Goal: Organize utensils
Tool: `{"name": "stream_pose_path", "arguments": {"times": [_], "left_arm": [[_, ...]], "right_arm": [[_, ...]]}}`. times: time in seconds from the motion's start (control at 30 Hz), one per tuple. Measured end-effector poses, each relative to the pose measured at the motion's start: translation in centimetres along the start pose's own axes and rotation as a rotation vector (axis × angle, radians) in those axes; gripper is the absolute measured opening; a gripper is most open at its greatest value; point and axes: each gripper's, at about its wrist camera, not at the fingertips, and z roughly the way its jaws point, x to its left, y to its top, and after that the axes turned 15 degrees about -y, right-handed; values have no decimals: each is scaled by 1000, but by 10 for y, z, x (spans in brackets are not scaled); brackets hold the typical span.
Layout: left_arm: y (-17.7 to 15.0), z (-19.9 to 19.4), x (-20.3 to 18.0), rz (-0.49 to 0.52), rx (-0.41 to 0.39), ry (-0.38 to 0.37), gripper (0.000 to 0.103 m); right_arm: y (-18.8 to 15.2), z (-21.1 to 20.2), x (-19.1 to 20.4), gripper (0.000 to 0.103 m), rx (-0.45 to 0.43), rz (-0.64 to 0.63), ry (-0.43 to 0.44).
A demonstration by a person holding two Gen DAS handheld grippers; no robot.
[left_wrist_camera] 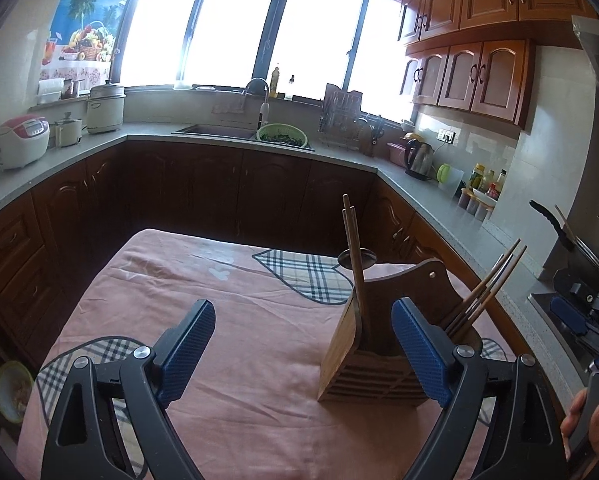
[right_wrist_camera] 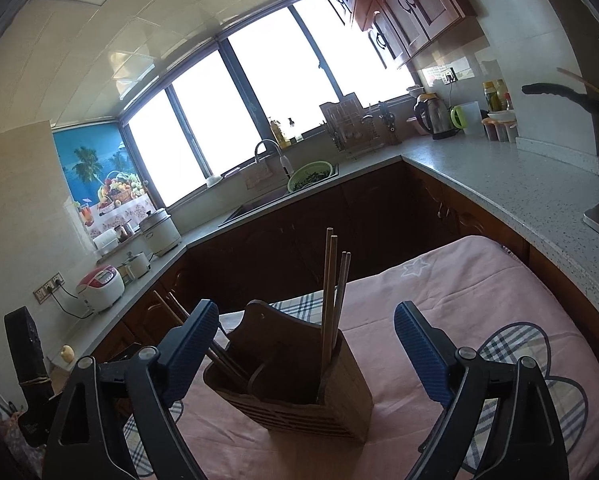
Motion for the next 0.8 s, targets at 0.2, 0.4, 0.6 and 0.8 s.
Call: {"name": "stream_pose_path", "arguments": {"times": [0.2,0.4,0.6,0.8], "left_arm": [[-17,-47,-17,74,-5,46,90],[-44,-92,-43,161,11,69,91],[-68,-145,-49,153,-26,58,91],[-86,-184,-40,98,-2,9,91]], "right_arm": [[-10,-30,6,93,0,-43,21],[-26,-69,19,93,-22,-110,32],[-47,-106,30,94,-34,-193,45],[-73,-142,26,99,-53,-222,29]]}}
